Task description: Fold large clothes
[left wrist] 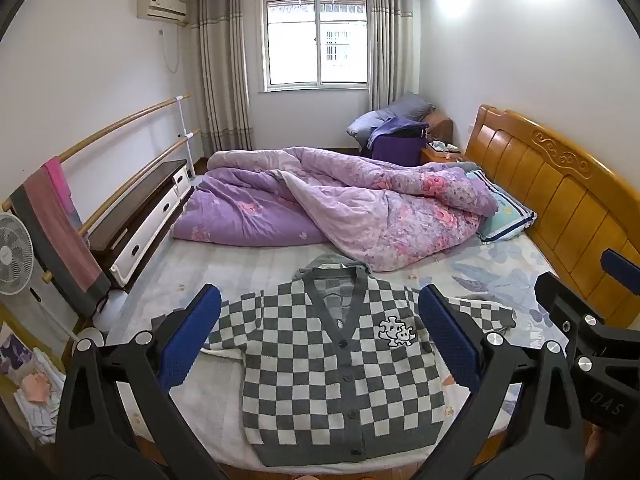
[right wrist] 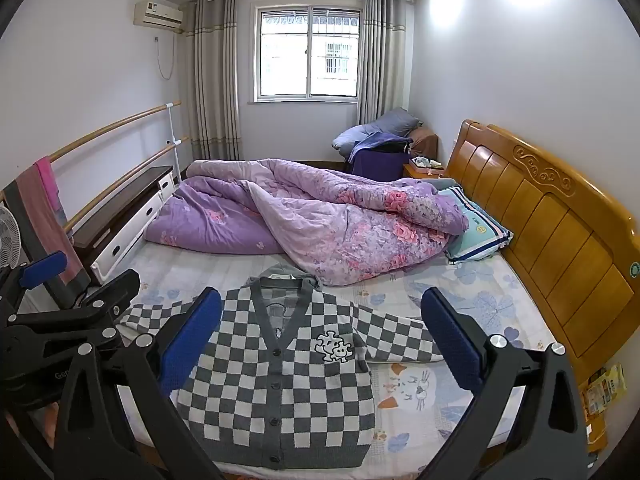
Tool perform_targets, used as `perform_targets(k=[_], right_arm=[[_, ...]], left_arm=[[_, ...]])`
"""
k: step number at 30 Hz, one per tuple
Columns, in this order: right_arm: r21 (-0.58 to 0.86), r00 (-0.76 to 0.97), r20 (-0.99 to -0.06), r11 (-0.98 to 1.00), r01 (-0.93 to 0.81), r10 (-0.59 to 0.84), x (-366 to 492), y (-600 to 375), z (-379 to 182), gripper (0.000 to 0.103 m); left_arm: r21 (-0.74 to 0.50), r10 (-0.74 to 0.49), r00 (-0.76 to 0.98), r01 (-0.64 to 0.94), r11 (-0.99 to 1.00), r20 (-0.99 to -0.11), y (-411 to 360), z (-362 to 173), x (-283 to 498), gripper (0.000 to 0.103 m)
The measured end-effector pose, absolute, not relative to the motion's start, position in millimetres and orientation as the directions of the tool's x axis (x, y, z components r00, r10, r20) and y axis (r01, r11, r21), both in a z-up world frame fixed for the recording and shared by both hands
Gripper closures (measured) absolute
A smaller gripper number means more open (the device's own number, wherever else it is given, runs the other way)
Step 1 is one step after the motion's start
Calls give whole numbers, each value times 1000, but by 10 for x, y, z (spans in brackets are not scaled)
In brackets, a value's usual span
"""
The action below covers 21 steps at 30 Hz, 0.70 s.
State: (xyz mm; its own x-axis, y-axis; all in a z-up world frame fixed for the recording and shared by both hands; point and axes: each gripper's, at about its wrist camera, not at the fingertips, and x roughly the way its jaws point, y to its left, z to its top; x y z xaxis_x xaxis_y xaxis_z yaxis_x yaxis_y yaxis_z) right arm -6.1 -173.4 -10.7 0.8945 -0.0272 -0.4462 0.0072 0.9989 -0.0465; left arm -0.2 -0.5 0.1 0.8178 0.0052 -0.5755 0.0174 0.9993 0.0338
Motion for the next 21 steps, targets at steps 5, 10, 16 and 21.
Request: perform_targets(k=[5,10,16,21], right_arm=[[-58,894,-446,998,10,-35,-60,-1728,-121,7],[-51,895,-444,999,8,-30,-69,-1744,-123,7],[-52,894,-447,999,6,-28,-69,-1735,-112,7],[-50,893,-449,999,5,-27,-80,-1725,-134,7]], left_arm=[[43,12,824,15,999,-567,-22,-7,-8,5],[39,12,825,13,999,-565,-11,-10,-11,5],[39,10,822,14,999,-570,-8,-5,-50,5],[38,10,821,14,999,-571,6,-22,-69,5]])
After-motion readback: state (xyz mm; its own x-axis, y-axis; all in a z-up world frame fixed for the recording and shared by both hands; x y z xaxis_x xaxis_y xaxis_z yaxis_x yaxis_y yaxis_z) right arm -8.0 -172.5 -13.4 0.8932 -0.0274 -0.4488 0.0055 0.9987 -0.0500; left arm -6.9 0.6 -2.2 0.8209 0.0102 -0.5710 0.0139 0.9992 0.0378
